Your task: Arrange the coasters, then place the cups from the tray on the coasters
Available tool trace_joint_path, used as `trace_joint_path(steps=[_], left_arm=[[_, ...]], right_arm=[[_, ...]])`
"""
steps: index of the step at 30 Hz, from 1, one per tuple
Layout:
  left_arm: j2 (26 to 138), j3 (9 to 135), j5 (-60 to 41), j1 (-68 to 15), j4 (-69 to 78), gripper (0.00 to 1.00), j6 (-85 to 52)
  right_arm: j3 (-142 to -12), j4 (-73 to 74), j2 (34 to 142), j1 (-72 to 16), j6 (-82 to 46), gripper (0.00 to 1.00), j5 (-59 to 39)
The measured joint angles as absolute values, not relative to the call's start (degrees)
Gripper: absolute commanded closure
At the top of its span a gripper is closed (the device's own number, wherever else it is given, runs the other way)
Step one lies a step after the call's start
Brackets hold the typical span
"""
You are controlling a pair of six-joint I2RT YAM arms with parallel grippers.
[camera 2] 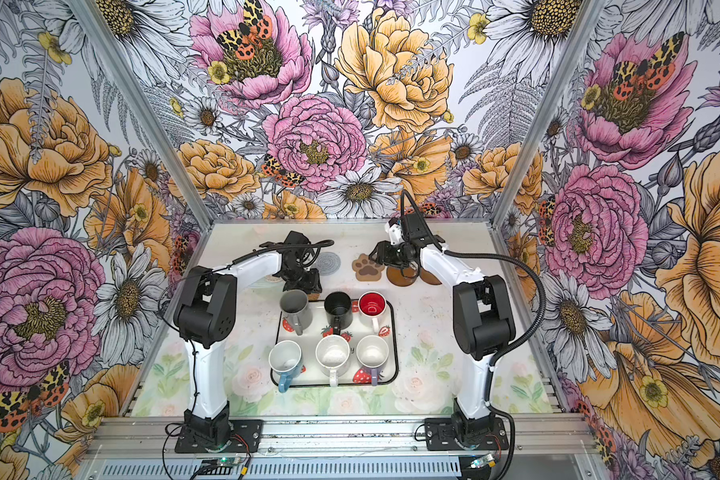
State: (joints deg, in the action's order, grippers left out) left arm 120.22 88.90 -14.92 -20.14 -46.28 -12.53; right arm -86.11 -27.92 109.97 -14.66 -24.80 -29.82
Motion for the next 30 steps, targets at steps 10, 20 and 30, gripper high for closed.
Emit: trace_joint_path(steps=[10,20,30], left_arm=[[122.0,91.1,-15.1,-19.9,-46.0,0.62,-13.6],[123.9,93.7,-15.1,-18.7,-45.3,0.64,-14.0],[125.5,95.9,-15.1,-16.4,-44.3,0.65,-14.7]], right_arm=[[-86.1,-27.9,110.1,-14.7,-25.0,0.46,-30.0],[-86.7,-27.9,111.2,-14.9,-25.6,0.47,-31.3],[-97.3,-27.7,118.2,-19.4,-26.5,0.50,-34.0]])
